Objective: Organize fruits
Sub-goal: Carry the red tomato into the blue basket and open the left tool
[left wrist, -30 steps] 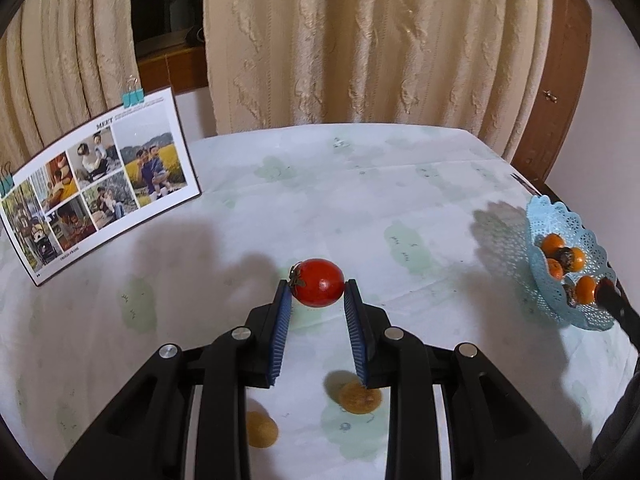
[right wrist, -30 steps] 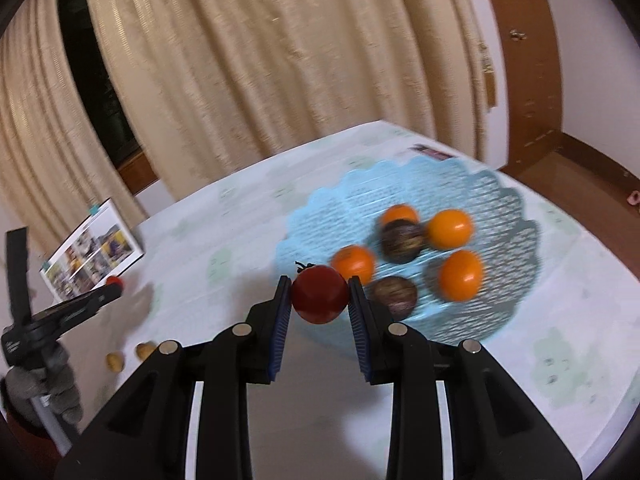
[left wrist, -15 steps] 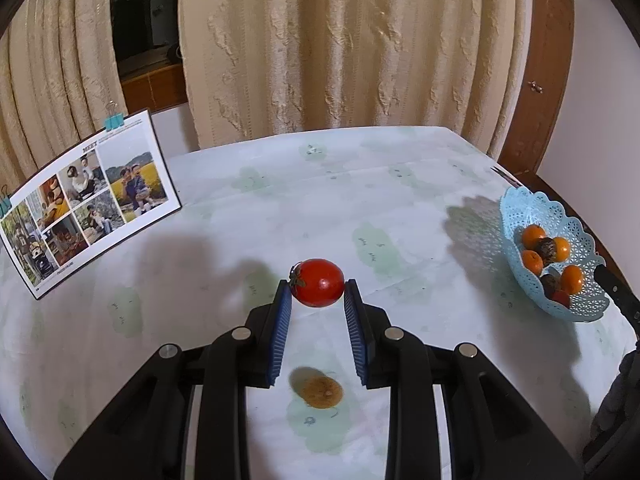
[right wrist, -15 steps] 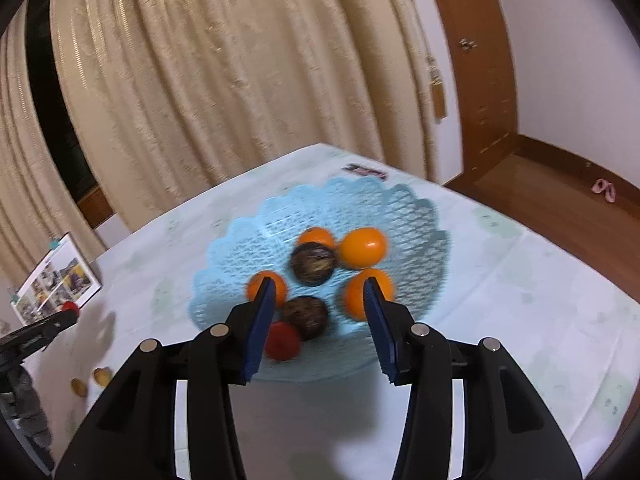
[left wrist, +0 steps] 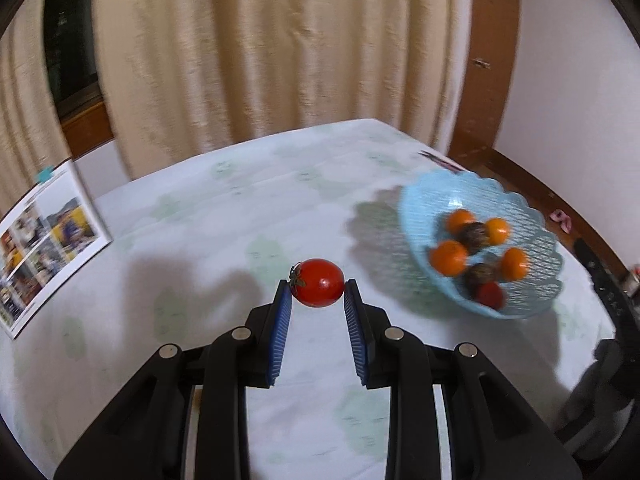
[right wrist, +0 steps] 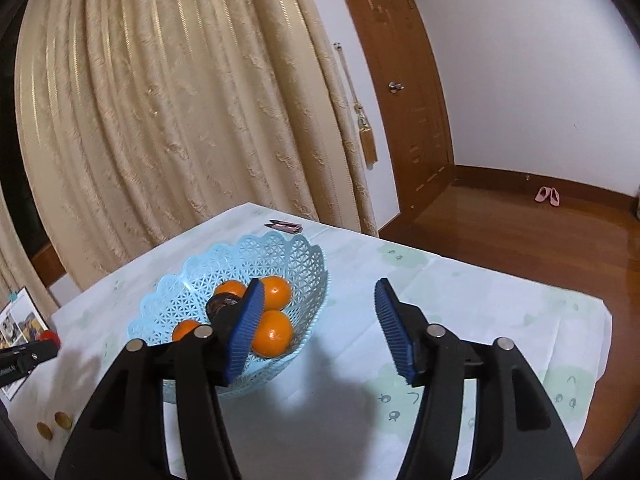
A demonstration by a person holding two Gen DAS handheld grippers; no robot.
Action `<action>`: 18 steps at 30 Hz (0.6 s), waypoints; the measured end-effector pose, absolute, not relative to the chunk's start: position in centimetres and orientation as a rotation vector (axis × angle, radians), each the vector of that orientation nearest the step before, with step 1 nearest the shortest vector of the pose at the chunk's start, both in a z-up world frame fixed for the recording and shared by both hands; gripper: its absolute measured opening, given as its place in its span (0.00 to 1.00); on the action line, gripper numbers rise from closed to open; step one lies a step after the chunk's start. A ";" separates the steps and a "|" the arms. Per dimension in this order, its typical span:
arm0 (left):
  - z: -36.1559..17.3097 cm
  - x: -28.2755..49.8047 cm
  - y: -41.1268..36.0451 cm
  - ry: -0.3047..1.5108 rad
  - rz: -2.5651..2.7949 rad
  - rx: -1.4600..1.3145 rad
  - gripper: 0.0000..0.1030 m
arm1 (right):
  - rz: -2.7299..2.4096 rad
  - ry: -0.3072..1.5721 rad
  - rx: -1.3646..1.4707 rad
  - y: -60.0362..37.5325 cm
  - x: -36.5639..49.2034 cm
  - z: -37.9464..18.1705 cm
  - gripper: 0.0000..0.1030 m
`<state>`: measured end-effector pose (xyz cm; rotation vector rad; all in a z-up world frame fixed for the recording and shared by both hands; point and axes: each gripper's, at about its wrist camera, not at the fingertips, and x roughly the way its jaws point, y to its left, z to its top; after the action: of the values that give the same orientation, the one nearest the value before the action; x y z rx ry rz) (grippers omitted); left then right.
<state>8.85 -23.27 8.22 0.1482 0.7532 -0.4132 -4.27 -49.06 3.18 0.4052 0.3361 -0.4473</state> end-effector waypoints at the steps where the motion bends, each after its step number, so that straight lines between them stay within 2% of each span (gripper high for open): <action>1: 8.2 8.7 -24.1 0.756 -0.433 0.151 0.27 | -0.444 0.338 0.408 -49.1 -4.2 3.1 0.59; 16: 7.6 7.9 -33.3 0.754 -0.635 0.180 0.28 | -0.424 0.329 0.445 -49.4 -4.5 2.9 0.60; 17: 7.5 8.0 -33.4 0.759 -0.639 0.177 0.32 | -0.423 0.330 0.449 -49.4 -4.5 2.9 0.60; 18: 7.5 8.1 -33.4 0.766 -0.642 0.171 0.52 | -0.423 0.330 0.454 -49.5 -4.5 2.9 0.60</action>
<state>8.07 -33.42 7.45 0.1713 0.7660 -0.6419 -4.48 -49.50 2.85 0.4538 0.3304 -0.4230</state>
